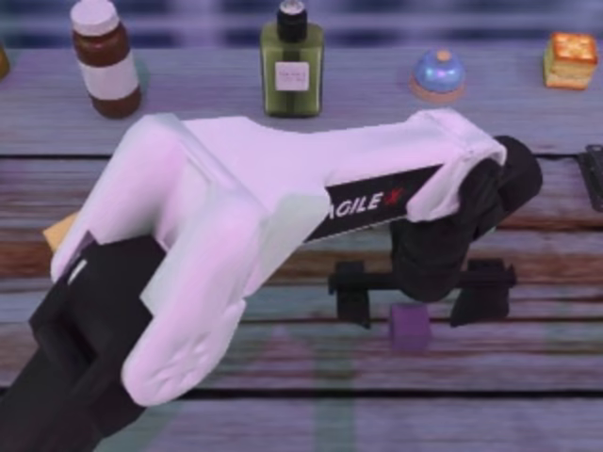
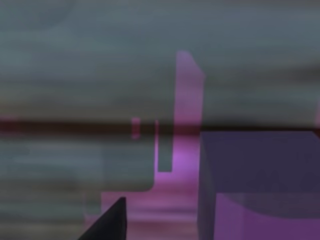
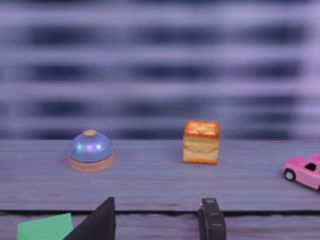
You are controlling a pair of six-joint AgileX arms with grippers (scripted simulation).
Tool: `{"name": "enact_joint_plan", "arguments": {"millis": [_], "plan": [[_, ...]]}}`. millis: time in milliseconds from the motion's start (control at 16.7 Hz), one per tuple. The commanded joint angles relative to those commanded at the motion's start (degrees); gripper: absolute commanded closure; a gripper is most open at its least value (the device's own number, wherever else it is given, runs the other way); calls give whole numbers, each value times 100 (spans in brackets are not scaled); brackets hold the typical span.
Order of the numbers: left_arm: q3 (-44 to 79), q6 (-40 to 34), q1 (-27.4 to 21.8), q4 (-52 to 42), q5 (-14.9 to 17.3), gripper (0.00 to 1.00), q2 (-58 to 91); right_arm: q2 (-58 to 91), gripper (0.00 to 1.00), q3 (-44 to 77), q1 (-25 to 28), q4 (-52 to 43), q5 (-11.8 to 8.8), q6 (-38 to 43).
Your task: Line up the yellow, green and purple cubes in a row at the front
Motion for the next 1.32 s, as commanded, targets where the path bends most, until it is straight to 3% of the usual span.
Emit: {"name": "enact_joint_plan", "arguments": {"millis": [360,840,1140,1320], "plan": [[97,-3,1,-101,-1,0,-17,0,0,0,0,0,0,0],[1137,-32,84,-1390,-4,0,-253,0,0,0,0,0,0,0],[1076,-22,77,-1345,-6,0,-290,55,0,56,7,-37,2,1],[578,64,332,-1037,-28,0,-810,555,0,560,81,-369,9,3]]}}
